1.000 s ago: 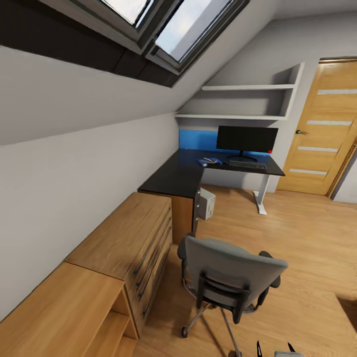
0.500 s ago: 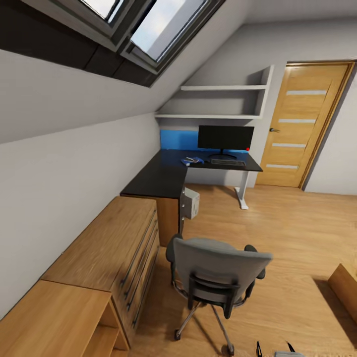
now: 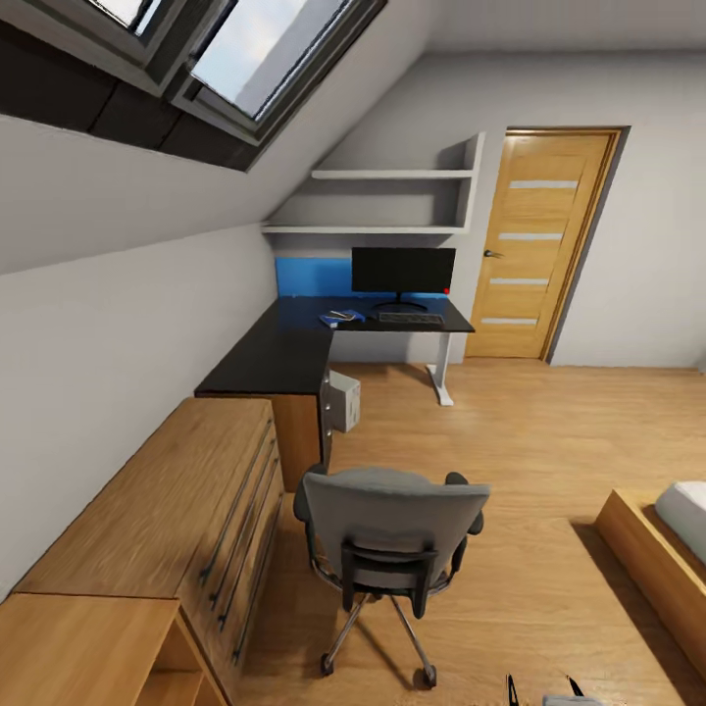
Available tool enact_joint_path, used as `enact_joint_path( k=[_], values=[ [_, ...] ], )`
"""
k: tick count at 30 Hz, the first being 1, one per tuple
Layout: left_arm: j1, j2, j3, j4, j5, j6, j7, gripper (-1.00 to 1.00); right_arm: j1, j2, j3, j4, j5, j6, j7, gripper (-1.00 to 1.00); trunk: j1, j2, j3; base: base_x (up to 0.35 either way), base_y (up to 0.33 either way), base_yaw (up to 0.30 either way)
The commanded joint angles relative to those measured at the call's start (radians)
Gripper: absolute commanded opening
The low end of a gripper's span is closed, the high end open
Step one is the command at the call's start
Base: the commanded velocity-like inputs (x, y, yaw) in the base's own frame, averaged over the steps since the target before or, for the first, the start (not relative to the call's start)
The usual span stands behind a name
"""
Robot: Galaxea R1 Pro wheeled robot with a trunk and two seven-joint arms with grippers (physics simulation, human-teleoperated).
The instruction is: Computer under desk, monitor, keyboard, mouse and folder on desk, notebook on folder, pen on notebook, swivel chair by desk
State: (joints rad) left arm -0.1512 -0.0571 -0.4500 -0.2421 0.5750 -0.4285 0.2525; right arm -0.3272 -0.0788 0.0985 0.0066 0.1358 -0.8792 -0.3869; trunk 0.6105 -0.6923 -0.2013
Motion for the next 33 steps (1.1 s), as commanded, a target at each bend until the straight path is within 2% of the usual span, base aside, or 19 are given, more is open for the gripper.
enact_joint_path(
  k=[1,14,19,27,33],
  values=[
    [-0.001,0.0,-0.009,0.0,0.003,-0.003,0.008,1.0,-0.001,0.0,0.007,0.001,0.005,0.0,-0.01,1.0,0.0,-0.001,-0.002,0.0,0.0,-0.267],
    [-0.001,-0.002,-0.013,-0.002,0.005,-0.003,0.01,1.0,-0.001,0.0,0.008,0.001,0.005,0.002,-0.01,1.0,0.0,-0.001,-0.002,0.0,0.0,-0.267],
    [-0.001,-0.002,-0.011,-0.008,0.007,-0.001,0.016,1.0,-0.001,0.001,0.01,0.001,0.006,0.003,-0.009,1.0,0.019,-0.036,-0.017,0.0,0.0,-0.188],
    [-0.001,0.0,-0.009,-0.026,0.008,0.0,0.02,1.0,-0.001,0.002,0.01,0.003,0.006,0.003,-0.009,1.0,0.05,-0.092,-0.042,0.0,0.0,-0.033],
    [-0.001,0.001,-0.009,-0.032,0.008,0.004,0.021,1.0,-0.001,0.017,0.006,0.014,0.002,0.021,-0.011,1.0,0.073,-0.134,-0.061,0.0,0.0,-0.001]
  ],
)
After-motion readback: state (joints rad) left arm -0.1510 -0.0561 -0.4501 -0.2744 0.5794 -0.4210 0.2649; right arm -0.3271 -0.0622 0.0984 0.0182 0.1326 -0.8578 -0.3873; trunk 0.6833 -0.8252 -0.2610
